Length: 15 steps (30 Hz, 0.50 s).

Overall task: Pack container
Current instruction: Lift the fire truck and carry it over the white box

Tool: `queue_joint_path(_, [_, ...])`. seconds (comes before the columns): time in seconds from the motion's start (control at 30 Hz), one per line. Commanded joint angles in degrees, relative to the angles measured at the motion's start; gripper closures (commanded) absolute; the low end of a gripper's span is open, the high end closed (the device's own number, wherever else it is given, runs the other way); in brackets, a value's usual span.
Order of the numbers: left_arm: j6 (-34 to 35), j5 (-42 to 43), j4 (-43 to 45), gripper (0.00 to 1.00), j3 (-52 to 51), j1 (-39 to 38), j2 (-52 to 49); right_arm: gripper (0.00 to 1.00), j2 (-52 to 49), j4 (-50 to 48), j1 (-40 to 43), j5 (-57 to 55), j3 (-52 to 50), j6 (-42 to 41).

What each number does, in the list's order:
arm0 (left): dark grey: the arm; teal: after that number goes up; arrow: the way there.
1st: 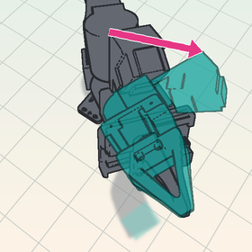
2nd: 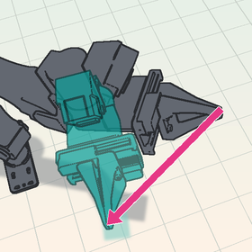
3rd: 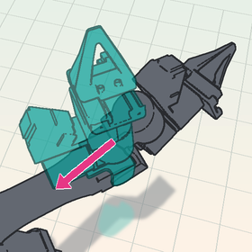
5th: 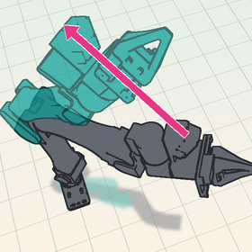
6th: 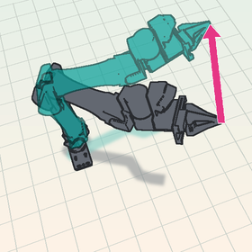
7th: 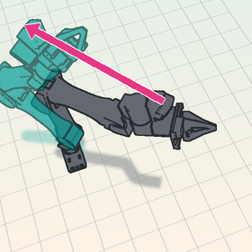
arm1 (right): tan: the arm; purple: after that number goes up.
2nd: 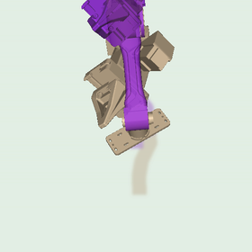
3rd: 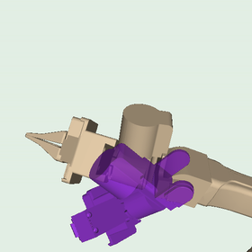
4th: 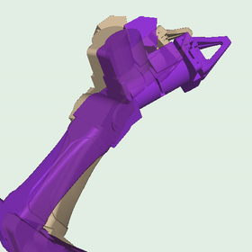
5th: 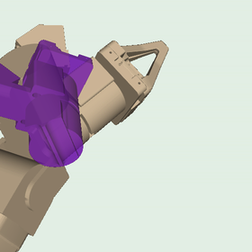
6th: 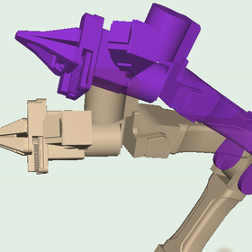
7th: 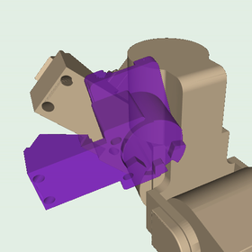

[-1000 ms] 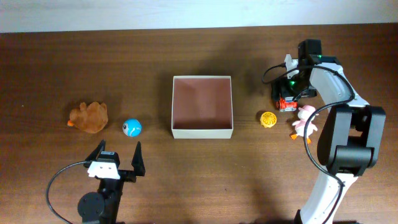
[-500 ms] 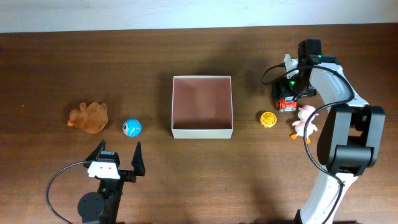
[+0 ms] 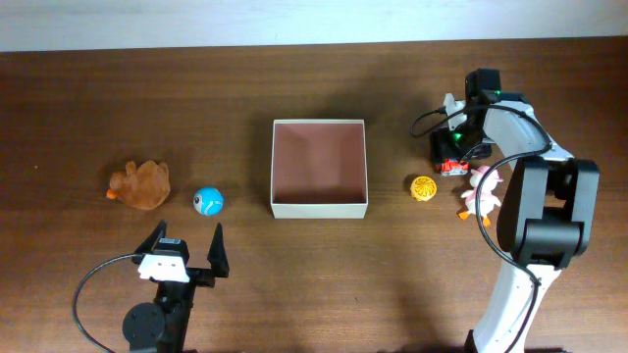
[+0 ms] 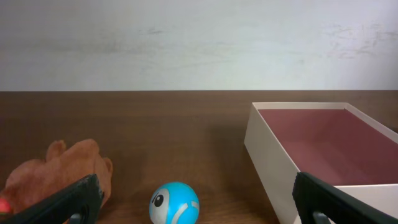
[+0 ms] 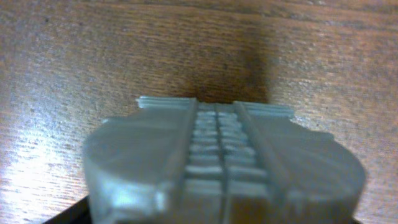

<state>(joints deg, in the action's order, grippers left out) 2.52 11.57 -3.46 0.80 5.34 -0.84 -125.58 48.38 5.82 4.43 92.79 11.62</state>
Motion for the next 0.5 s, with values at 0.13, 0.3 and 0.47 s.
queue_joint_path(0.13, [-0.9,-0.4,-0.1,0.00,-0.3,0.4,0.5,0.42,-0.8,0.0,0.2,-0.6,0.3,-0.1])
queue_joint_path(0.3, [-0.9,-0.4,-0.1,0.00,-0.3,0.4,0.5,0.47,-0.8,1.8,0.2,-0.6,3.0,-1.6])
queue_joint_path(0.47, [-0.9,-0.4,-0.1,0.00,-0.3,0.4,0.5,0.47,-0.8,6.3,0.2,-0.6,8.4,-1.6])
